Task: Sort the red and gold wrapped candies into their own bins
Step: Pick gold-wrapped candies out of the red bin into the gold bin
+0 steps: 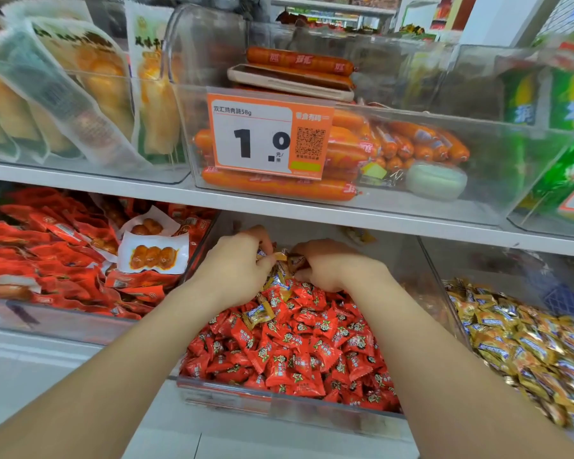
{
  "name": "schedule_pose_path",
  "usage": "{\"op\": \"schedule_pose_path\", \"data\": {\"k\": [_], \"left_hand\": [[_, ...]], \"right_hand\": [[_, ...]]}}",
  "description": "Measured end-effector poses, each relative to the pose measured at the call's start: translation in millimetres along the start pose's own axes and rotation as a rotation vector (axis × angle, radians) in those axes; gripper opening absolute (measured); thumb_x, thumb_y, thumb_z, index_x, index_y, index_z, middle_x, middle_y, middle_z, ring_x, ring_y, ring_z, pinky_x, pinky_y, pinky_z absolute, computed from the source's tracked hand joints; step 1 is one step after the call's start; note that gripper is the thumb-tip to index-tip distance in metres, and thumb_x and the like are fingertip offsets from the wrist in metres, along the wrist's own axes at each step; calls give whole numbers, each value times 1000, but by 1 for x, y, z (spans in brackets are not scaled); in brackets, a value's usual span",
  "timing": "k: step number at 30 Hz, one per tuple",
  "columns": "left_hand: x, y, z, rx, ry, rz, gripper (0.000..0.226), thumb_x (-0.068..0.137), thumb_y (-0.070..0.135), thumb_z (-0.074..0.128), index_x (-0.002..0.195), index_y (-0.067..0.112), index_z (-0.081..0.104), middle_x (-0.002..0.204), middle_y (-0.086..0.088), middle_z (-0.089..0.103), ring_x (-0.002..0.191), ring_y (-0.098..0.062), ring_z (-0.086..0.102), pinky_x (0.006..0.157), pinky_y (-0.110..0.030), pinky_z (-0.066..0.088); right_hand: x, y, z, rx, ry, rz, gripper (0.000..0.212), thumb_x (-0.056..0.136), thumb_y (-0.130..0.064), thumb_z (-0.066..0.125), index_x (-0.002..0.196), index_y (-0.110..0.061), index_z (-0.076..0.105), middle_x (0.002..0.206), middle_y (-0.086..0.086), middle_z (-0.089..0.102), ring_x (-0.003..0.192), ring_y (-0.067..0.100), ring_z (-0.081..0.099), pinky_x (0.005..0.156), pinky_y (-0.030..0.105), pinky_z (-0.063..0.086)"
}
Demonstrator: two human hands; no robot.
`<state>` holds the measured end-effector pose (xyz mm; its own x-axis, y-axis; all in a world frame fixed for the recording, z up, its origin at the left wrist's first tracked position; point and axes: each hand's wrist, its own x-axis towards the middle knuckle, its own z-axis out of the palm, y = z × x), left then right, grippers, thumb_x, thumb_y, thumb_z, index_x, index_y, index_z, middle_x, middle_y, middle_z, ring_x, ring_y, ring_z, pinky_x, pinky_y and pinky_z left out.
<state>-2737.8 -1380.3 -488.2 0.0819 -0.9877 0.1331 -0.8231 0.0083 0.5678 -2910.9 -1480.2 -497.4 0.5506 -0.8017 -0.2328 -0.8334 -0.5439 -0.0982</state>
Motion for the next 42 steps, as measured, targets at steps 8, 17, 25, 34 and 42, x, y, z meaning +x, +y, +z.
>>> {"op": "schedule_pose_path", "data": {"k": [8,17,25,34,42], "left_hand": [[-19,7,-10,-16,1,-35,13,103,37,62,100,24,59,61,1,58,45,-15,51,45,-26,33],[-39,38,-7,-164,-52,-79,11,100,34,62,94,26,65,79,-7,72,41,-13,54,44,-22,42],[-68,92,21,-198,-17,21,13,96,41,65,87,33,65,85,6,73,57,-15,63,57,-33,52],[-86,224,86,-188,-79,383,6,102,33,60,97,33,58,63,5,59,60,-7,55,67,-30,48],[-34,282,172,245,-333,367,40,99,54,56,131,29,52,131,-7,46,121,-40,55,99,-52,47]], "right_hand": [[-41,7,-14,481,245,79,25,102,-42,64,124,-30,65,105,-2,69,87,19,63,71,28,47],[-126,9,-18,1582,150,288,20,104,-18,66,114,-1,62,96,11,64,50,10,43,36,17,27],[-212,73,-30,1834,197,168,7,104,-20,62,102,-15,60,85,4,59,46,5,31,33,15,23],[-257,199,32,378,455,337,39,98,-38,69,136,-30,65,133,0,61,119,18,60,103,32,45],[-283,226,29,375,589,346,32,100,-28,66,131,-27,72,119,-8,76,97,5,66,97,28,52]]}}
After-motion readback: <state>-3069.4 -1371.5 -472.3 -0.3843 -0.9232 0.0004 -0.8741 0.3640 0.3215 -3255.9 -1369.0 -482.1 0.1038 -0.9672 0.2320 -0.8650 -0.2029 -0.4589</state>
